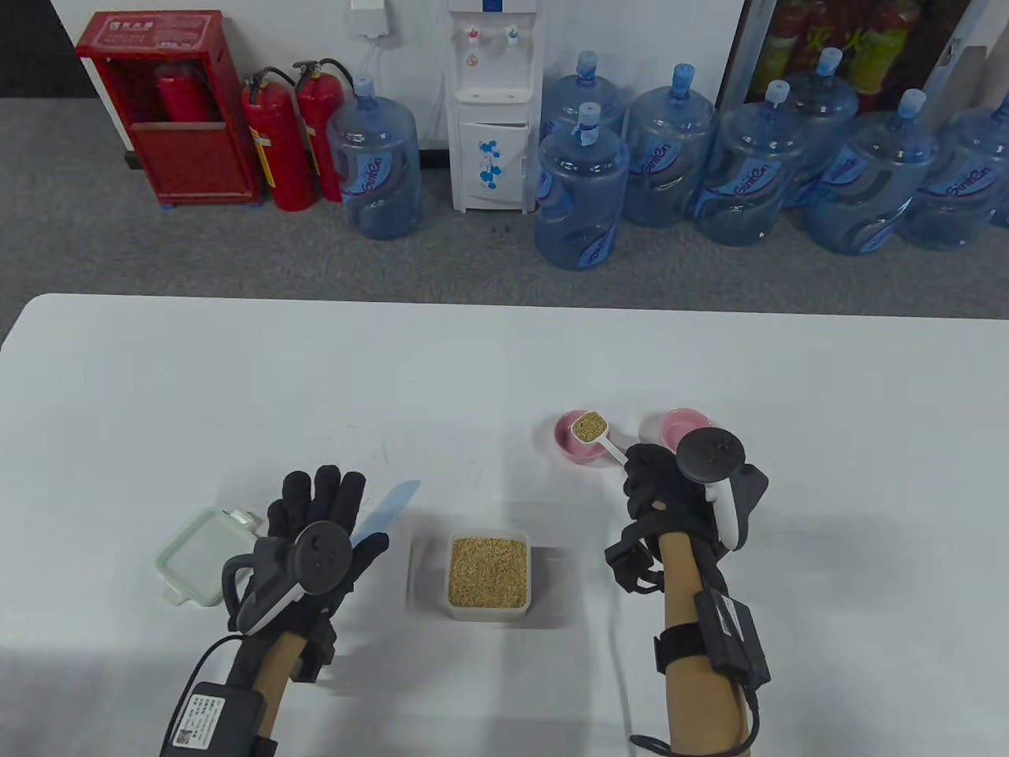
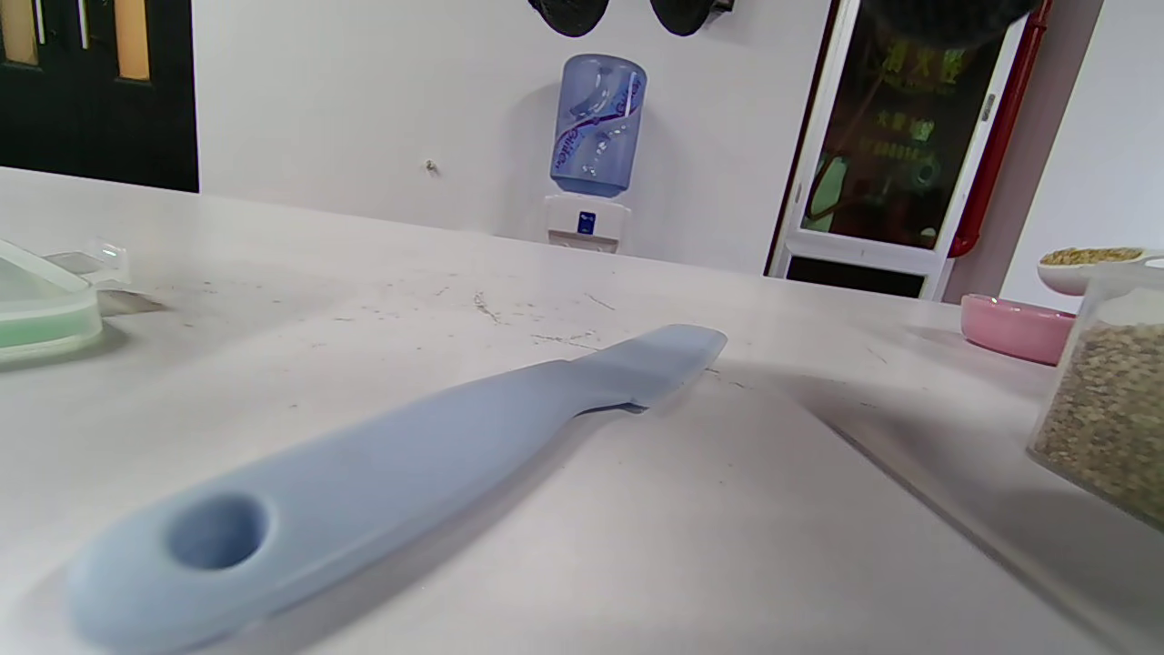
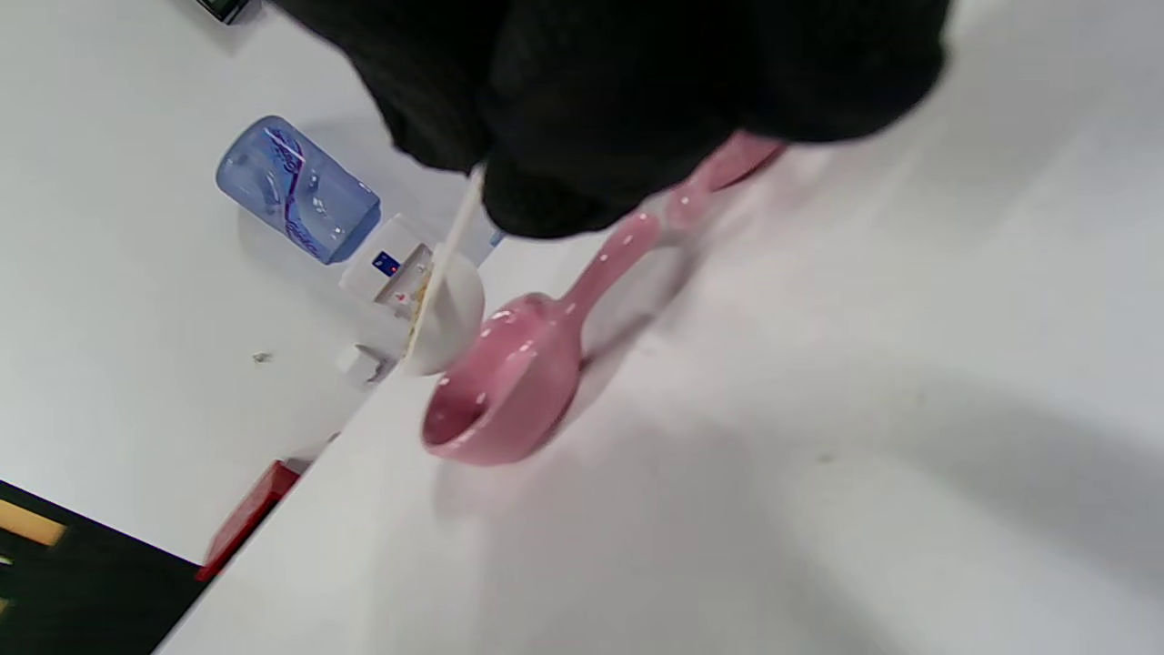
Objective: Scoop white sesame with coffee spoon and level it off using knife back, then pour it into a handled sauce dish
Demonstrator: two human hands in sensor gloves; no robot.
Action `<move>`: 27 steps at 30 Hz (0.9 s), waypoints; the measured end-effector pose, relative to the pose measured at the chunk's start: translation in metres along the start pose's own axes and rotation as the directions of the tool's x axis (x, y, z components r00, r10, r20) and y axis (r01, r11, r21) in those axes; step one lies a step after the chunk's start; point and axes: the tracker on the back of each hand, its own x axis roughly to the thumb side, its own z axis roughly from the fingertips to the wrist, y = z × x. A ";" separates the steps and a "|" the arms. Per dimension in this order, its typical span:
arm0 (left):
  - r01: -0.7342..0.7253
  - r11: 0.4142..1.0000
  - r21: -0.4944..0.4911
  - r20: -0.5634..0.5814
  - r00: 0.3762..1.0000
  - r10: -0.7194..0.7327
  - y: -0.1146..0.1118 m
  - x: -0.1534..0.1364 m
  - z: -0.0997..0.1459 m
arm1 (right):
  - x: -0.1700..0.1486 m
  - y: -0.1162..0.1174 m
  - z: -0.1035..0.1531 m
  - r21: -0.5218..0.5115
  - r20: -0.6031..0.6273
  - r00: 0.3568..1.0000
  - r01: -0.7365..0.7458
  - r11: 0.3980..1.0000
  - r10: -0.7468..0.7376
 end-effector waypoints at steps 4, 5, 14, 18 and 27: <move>0.010 1.000 -0.006 0.002 1.000 -0.010 0.000 0.001 0.000 | 0.007 0.007 -0.002 -0.036 0.002 0.992 -0.127 0.991 0.127; 0.013 1.000 -0.005 0.001 1.000 -0.013 0.000 0.001 -0.001 | 0.011 0.009 -0.002 -0.050 0.007 0.986 -0.167 0.985 0.168; 0.025 1.000 -0.011 -0.011 1.000 -0.025 0.001 0.000 -0.001 | 0.041 0.023 0.008 -0.203 0.055 0.859 -0.490 0.848 0.509; 0.018 1.000 -0.013 -0.012 1.000 -0.018 0.001 0.000 -0.002 | 0.049 0.031 0.011 -0.231 0.066 0.793 -0.579 0.782 0.606; 0.023 1.000 -0.018 -0.006 1.000 -0.023 0.001 0.000 -0.002 | 0.062 0.039 0.024 -0.368 0.077 0.654 -0.683 0.631 0.753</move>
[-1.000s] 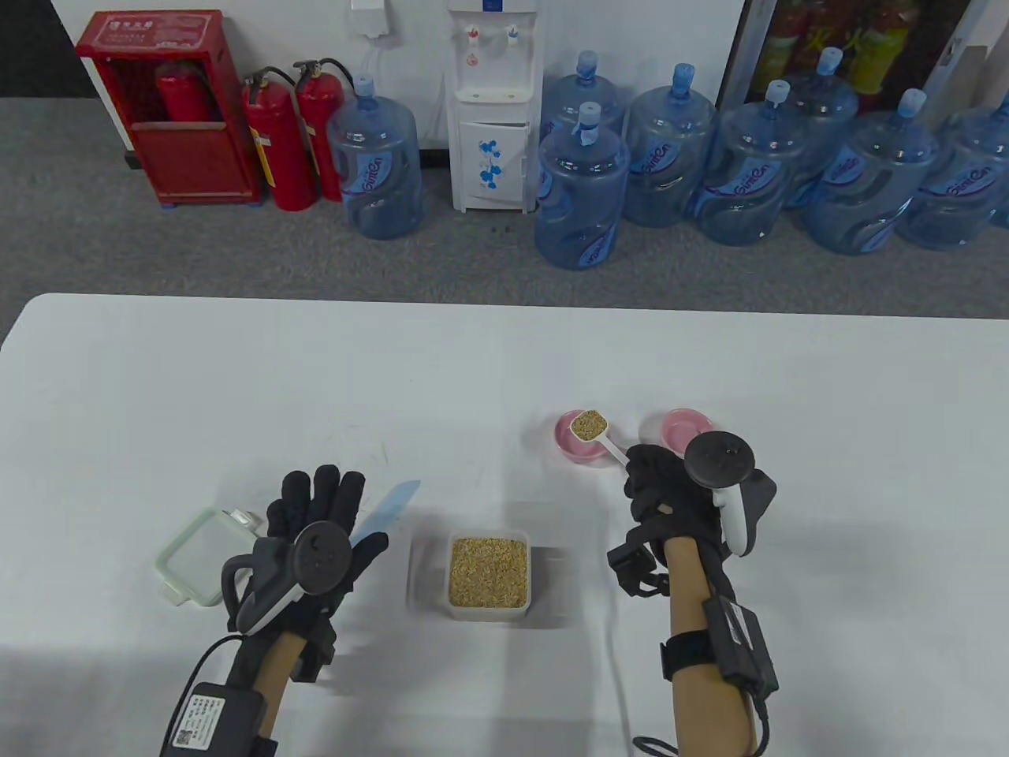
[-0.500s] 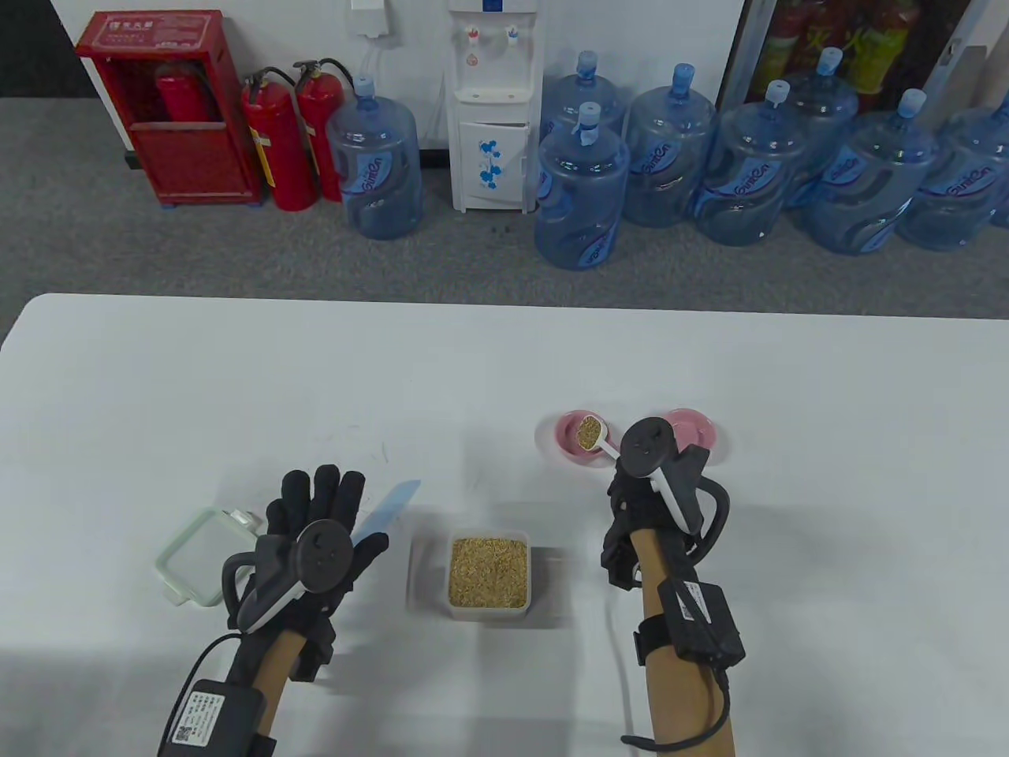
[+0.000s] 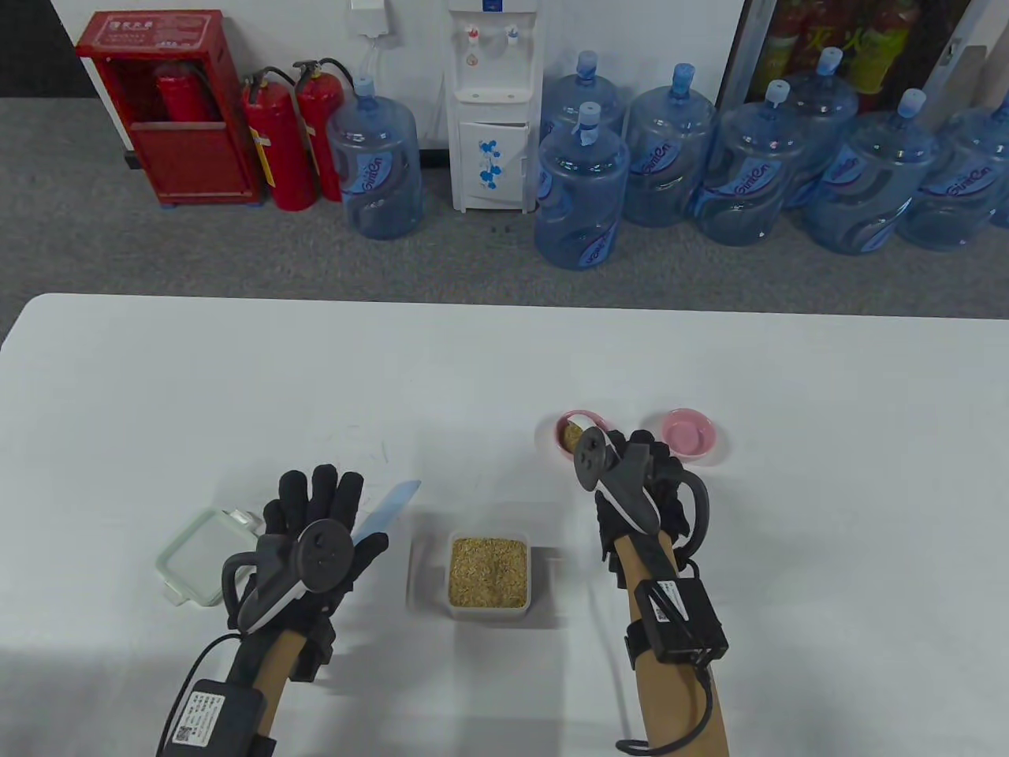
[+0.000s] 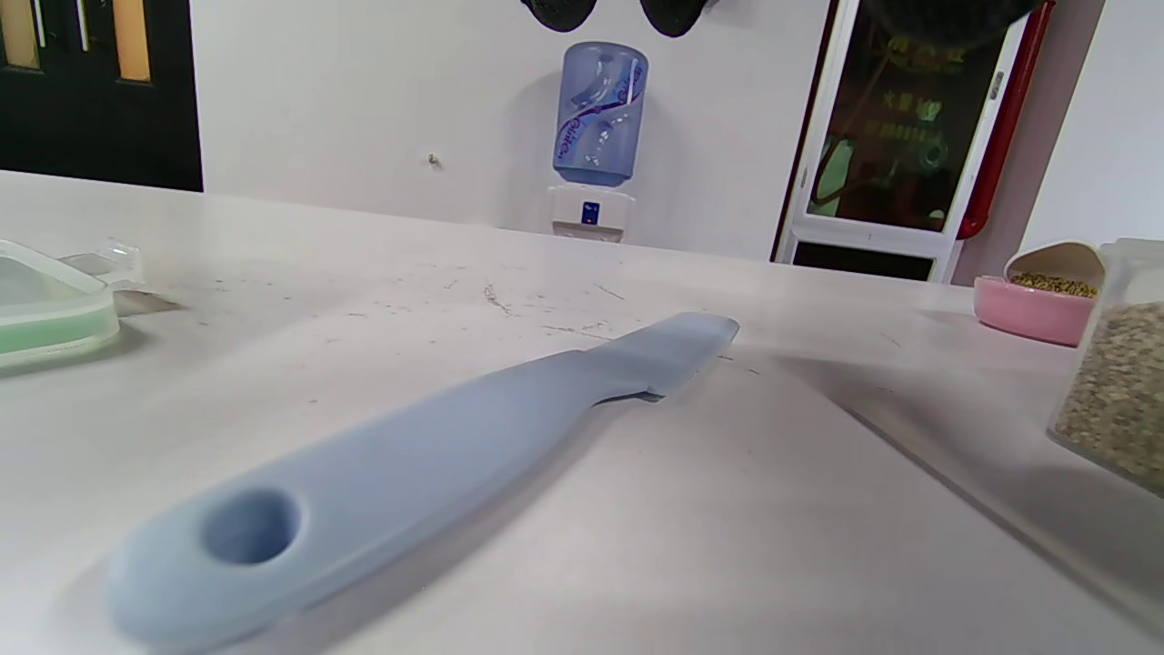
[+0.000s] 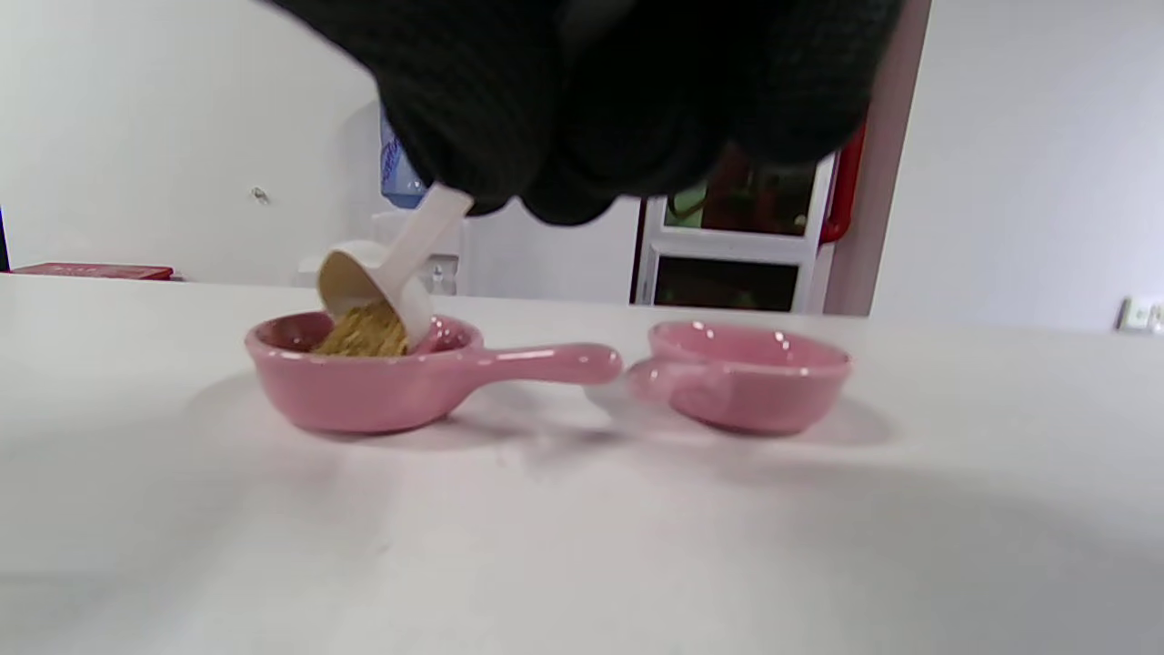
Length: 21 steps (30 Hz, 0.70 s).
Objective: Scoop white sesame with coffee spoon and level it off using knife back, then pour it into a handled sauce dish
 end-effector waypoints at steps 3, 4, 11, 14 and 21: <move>0.000 1.000 -0.001 0.001 1.000 0.000 0.000 0.000 0.000 | -0.001 -0.002 0.002 -0.026 -0.001 1.000 0.001 1.000 -0.001; 0.000 1.000 -0.003 0.002 1.000 0.000 0.000 0.000 0.000 | -0.002 -0.003 0.003 -0.032 0.000 1.000 0.008 0.999 -0.008; 0.004 1.000 -0.006 0.006 1.000 -0.004 -0.001 0.001 0.000 | -0.011 -0.009 0.012 -0.161 0.018 1.000 0.000 0.987 0.003; 0.003 1.000 -0.008 0.008 1.000 -0.002 -0.002 0.002 0.000 | -0.017 -0.010 0.018 -0.218 0.041 0.999 0.024 0.976 -0.016; 0.010 1.000 -0.015 0.049 0.999 -0.009 -0.001 0.010 0.004 | -0.038 -0.030 0.034 -0.173 0.070 0.974 0.224 0.959 -0.214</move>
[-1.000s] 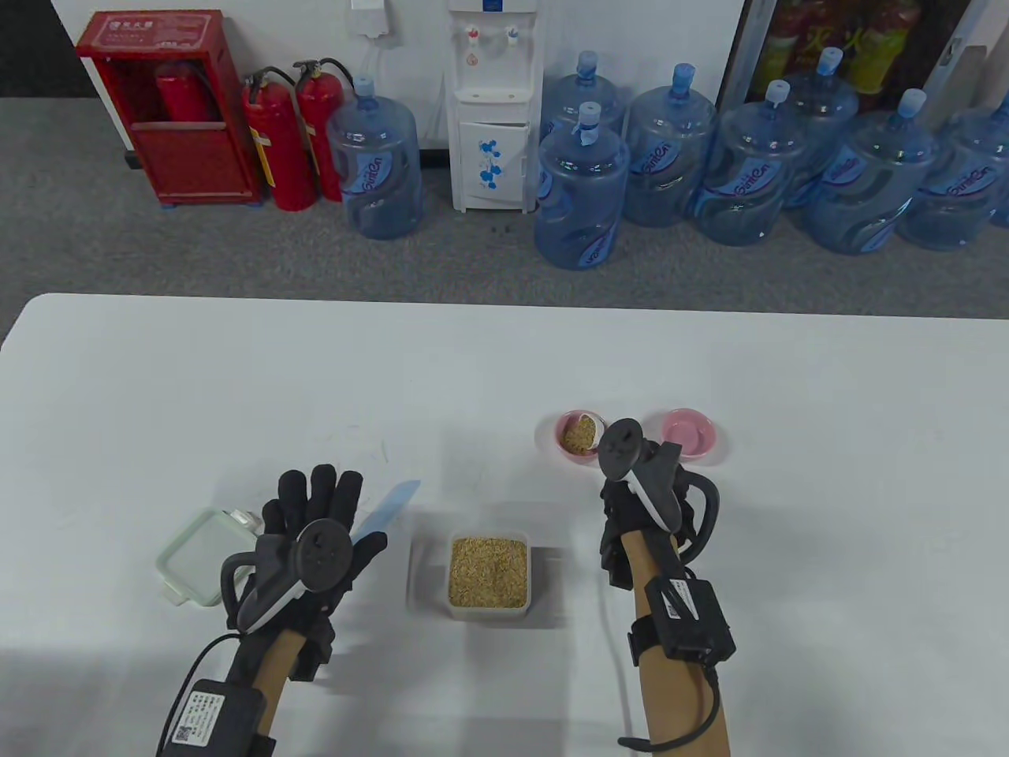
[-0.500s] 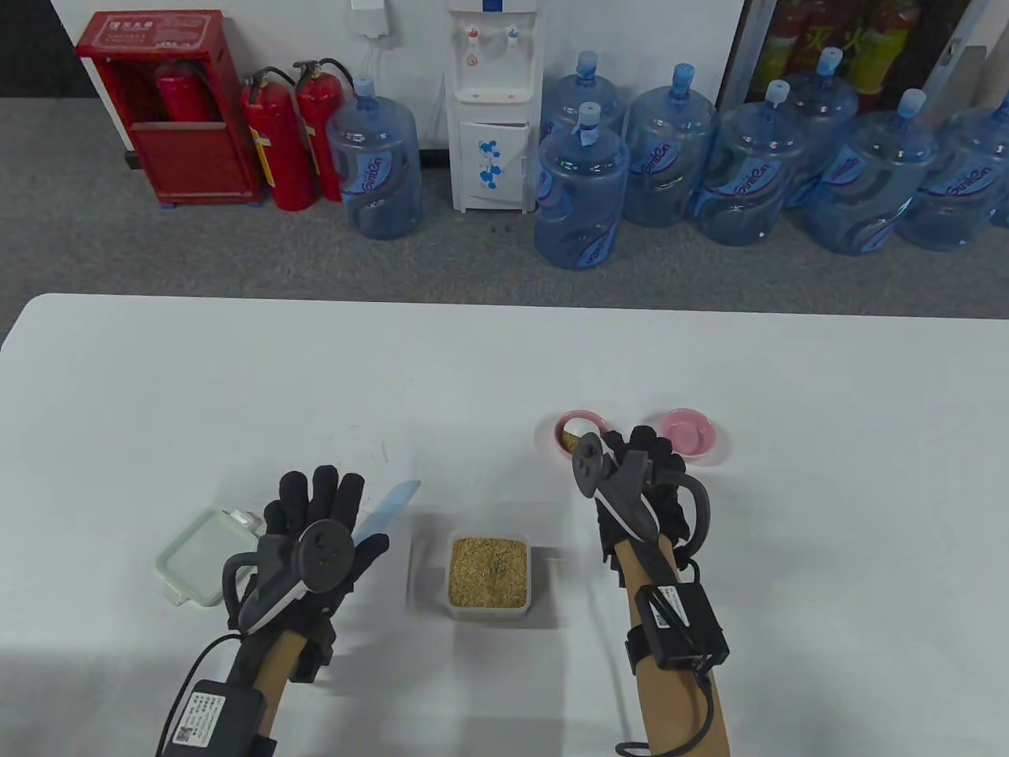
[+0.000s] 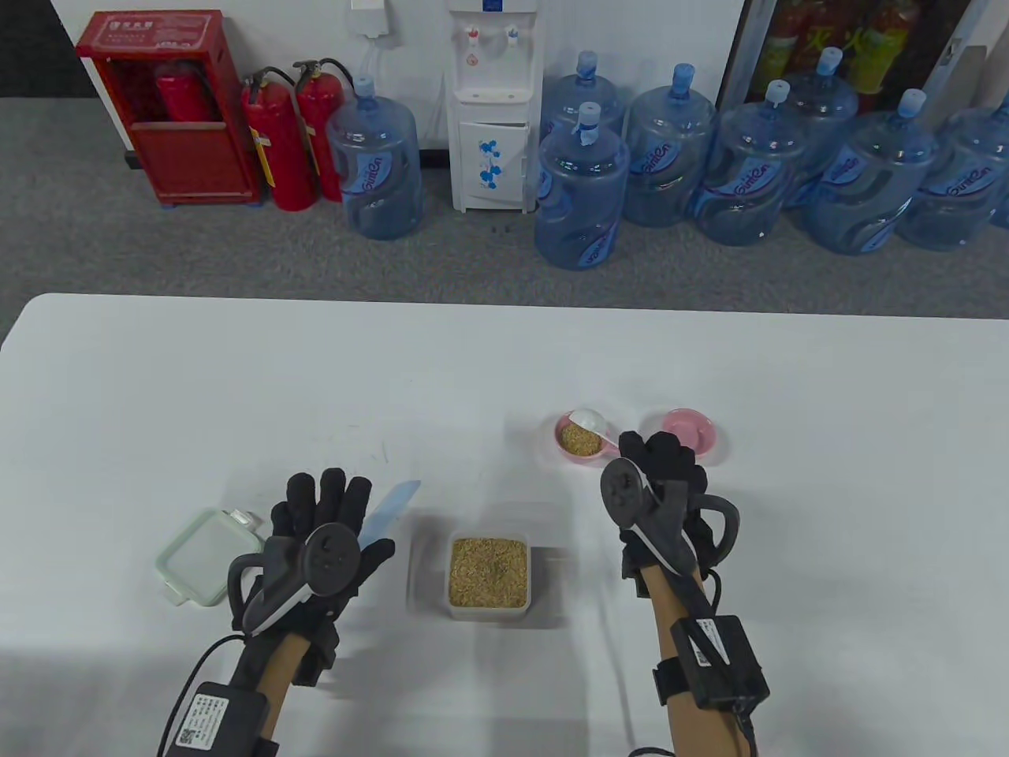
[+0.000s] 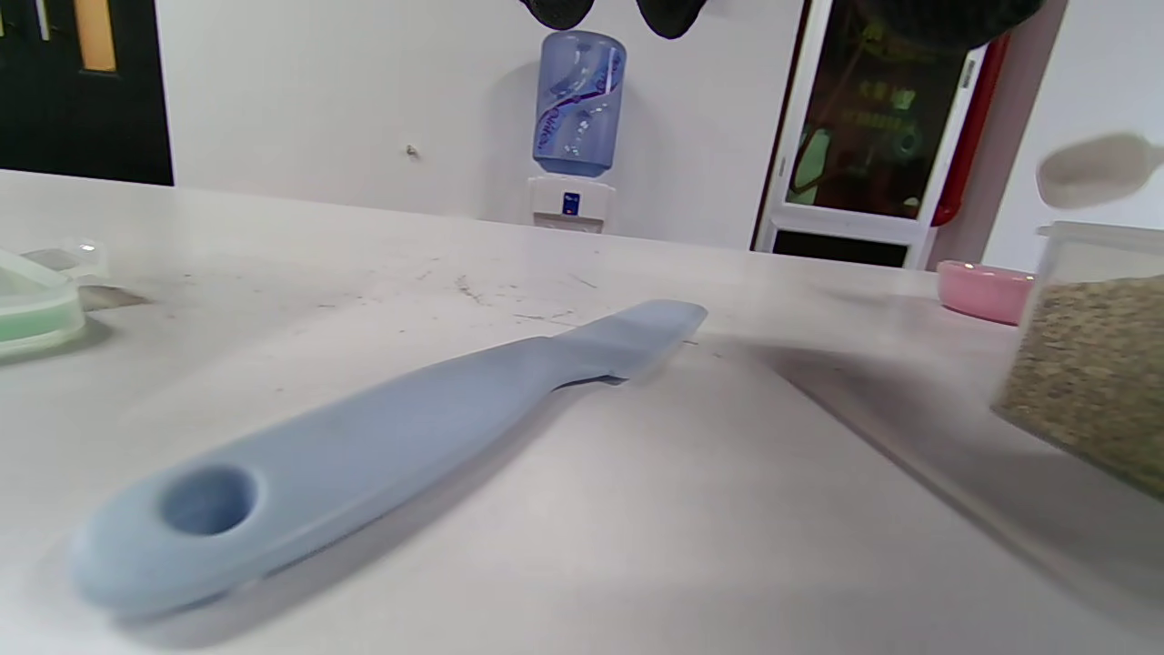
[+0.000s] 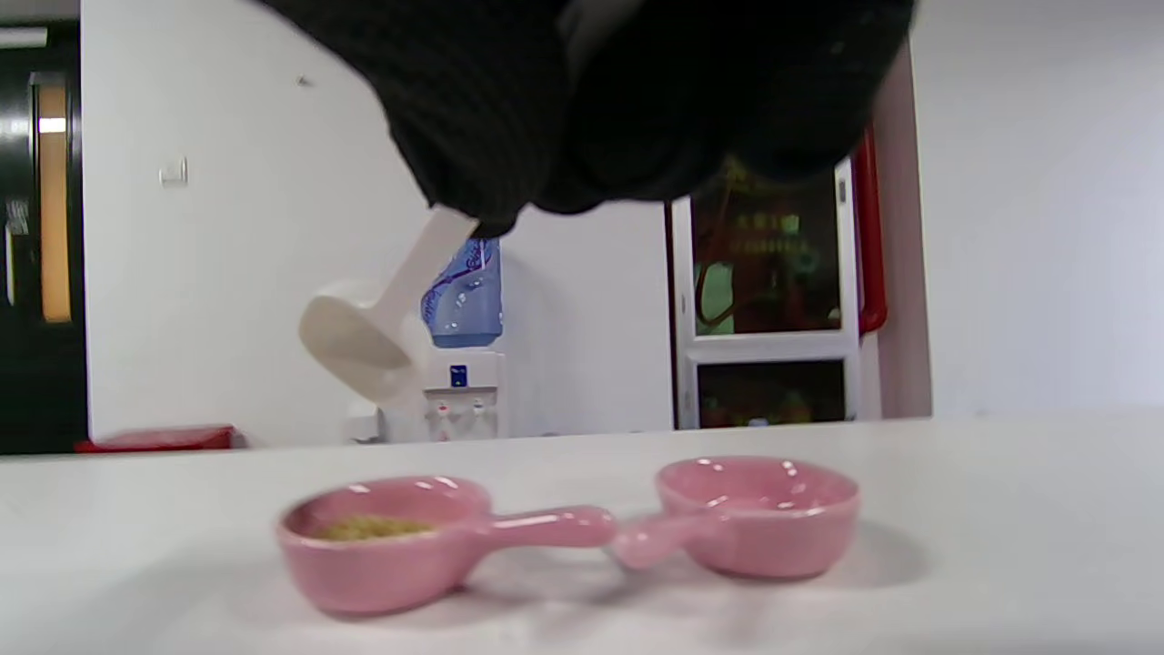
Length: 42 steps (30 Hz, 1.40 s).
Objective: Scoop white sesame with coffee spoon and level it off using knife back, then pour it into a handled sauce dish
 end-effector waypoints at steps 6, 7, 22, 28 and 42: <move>0.025 1.000 0.007 0.093 0.995 -0.026 0.003 0.024 0.007 | -0.004 -0.024 0.032 0.010 0.091 0.981 0.169 0.986 -0.169; 0.027 1.000 -0.001 0.105 0.994 -0.027 0.002 0.027 0.008 | -0.003 -0.025 0.036 0.009 0.104 0.979 0.176 0.984 -0.176; 0.024 0.977 -0.214 0.375 0.925 0.060 -0.018 0.067 -0.001 | 0.035 -0.010 0.106 0.040 0.473 0.869 0.142 0.989 -0.144; -0.014 0.961 -0.276 0.345 0.932 0.112 -0.028 0.069 -0.015 | 0.040 -0.001 0.112 -0.010 0.512 0.855 0.097 0.995 -0.078; -0.018 0.953 -0.302 0.306 0.945 0.116 -0.033 0.067 -0.018 | 0.047 0.005 0.115 0.126 0.561 0.827 -0.070 0.990 -0.013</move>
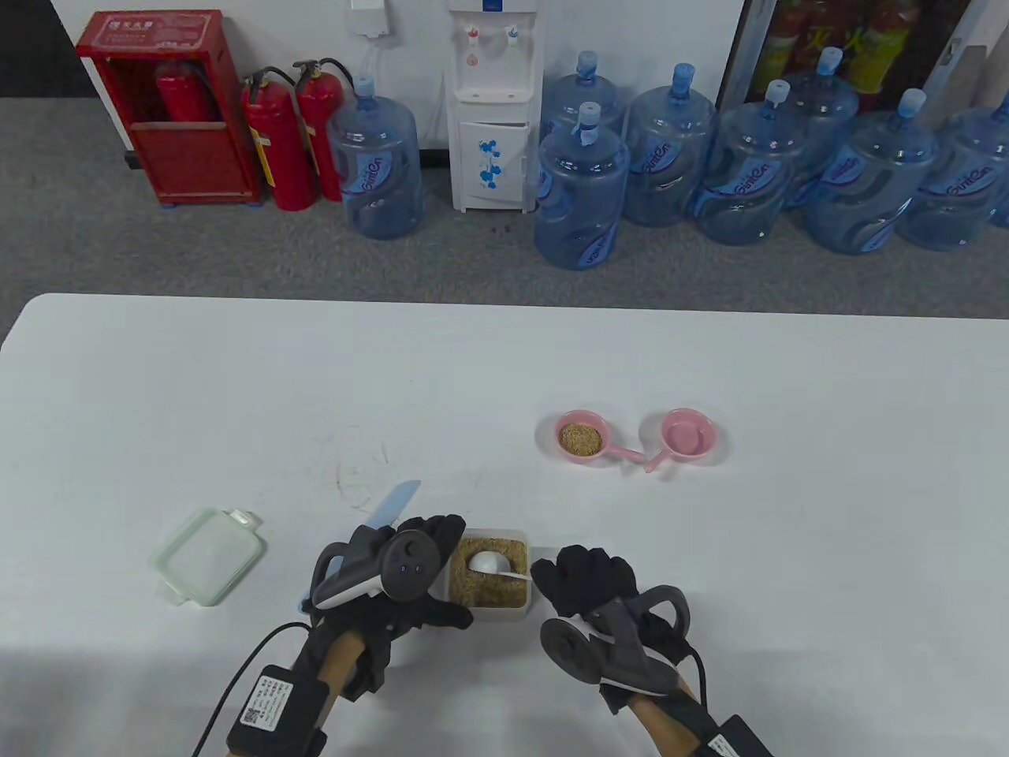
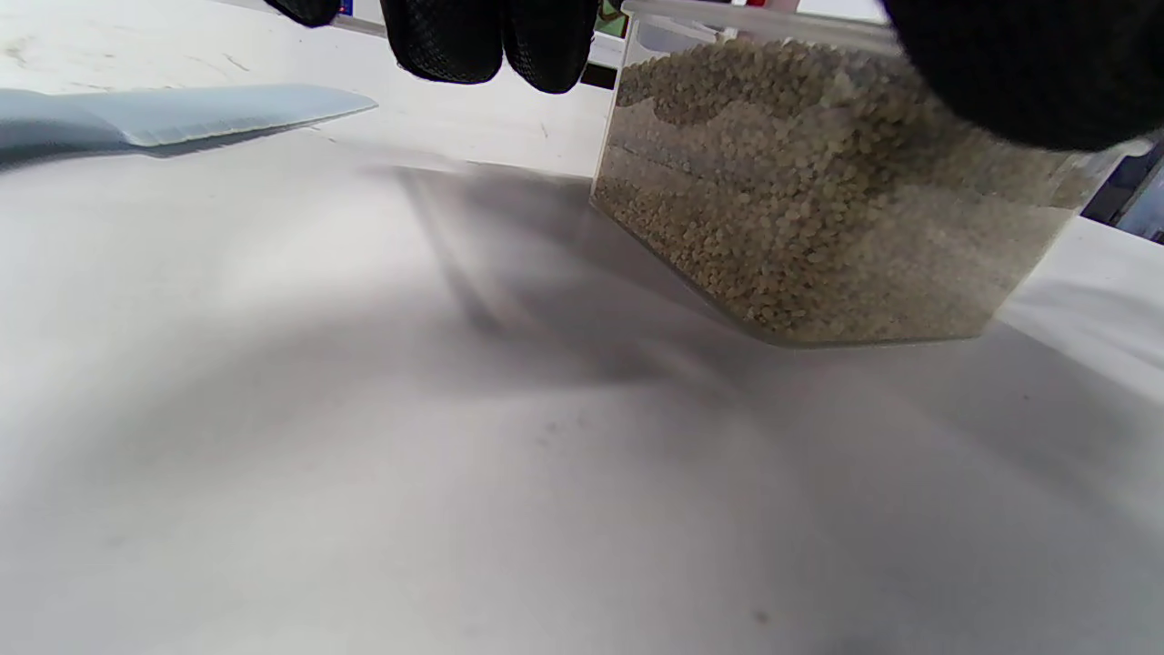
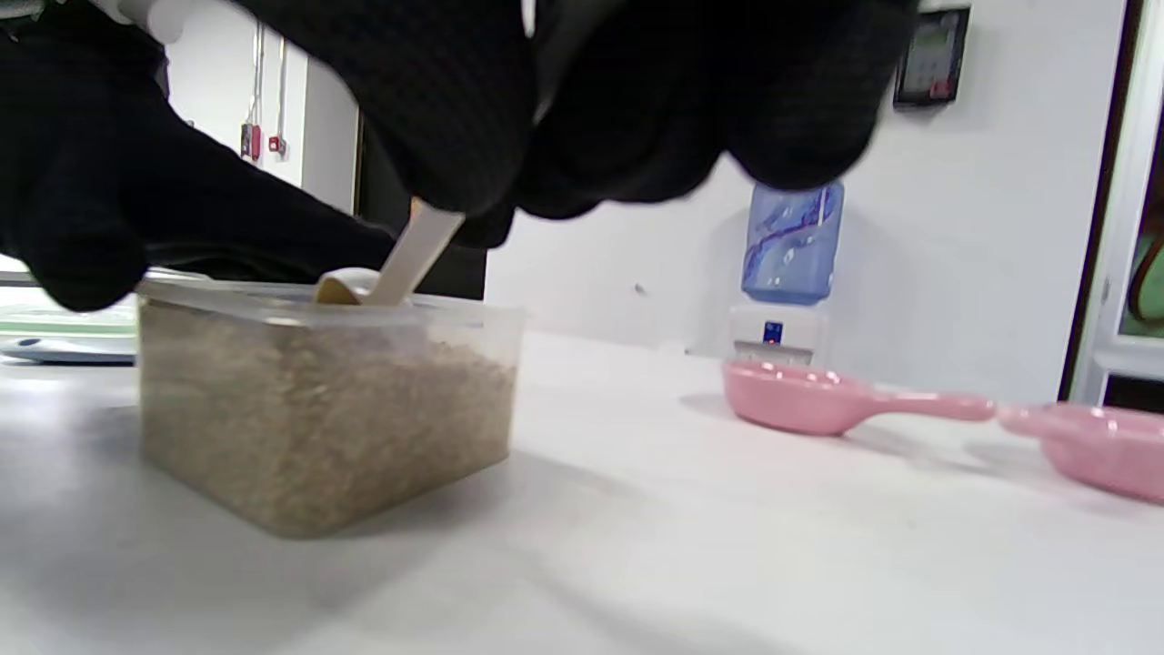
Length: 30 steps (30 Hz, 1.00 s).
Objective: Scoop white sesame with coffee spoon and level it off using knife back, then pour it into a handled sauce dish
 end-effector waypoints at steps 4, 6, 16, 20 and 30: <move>-0.006 1.000 -0.010 0.011 1.000 0.006 -0.002 -0.001 0.000 | -0.002 -0.001 -0.003 0.070 -0.032 0.997 0.077 0.995 -0.075; -0.009 1.000 -0.017 0.011 1.000 0.009 -0.002 -0.001 0.000 | -0.004 0.000 -0.005 0.105 -0.063 0.989 0.142 0.984 -0.136; 0.015 0.999 -0.029 0.010 1.000 -0.015 -0.002 0.001 -0.001 | -0.040 0.023 -0.011 0.207 -0.370 0.740 0.655 0.727 -0.561; 0.019 0.999 -0.032 0.010 1.000 -0.019 -0.002 0.001 -0.001 | -0.045 0.029 -0.011 0.198 -0.436 0.663 0.731 0.653 -0.609; 0.022 0.999 -0.037 0.007 1.000 -0.022 -0.002 0.002 -0.001 | -0.055 0.041 -0.006 0.109 -0.547 0.449 0.875 0.472 -0.707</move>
